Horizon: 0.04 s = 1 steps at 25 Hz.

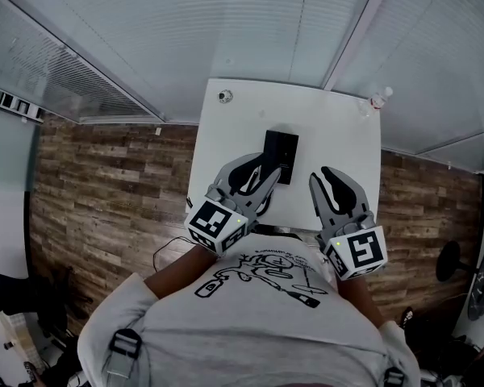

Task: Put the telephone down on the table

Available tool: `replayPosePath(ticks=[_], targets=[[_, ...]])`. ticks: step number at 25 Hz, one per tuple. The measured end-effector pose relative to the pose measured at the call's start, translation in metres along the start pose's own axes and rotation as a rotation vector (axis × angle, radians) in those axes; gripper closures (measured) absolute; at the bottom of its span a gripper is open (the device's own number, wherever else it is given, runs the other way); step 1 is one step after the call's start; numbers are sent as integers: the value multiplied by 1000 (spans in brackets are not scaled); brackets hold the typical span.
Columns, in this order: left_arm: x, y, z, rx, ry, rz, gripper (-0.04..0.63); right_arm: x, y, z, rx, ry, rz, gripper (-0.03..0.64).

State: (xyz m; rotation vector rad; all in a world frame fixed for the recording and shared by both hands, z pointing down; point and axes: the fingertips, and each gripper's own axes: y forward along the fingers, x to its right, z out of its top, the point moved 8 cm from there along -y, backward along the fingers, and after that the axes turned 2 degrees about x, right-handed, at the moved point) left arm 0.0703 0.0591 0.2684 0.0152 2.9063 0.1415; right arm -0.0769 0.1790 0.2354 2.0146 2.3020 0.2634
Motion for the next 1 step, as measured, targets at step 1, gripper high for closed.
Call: replayPosePath(ticks=[1], targets=[[-1, 1, 0, -2, -1, 1, 469, 1, 1, 0, -1, 0, 0, 543]])
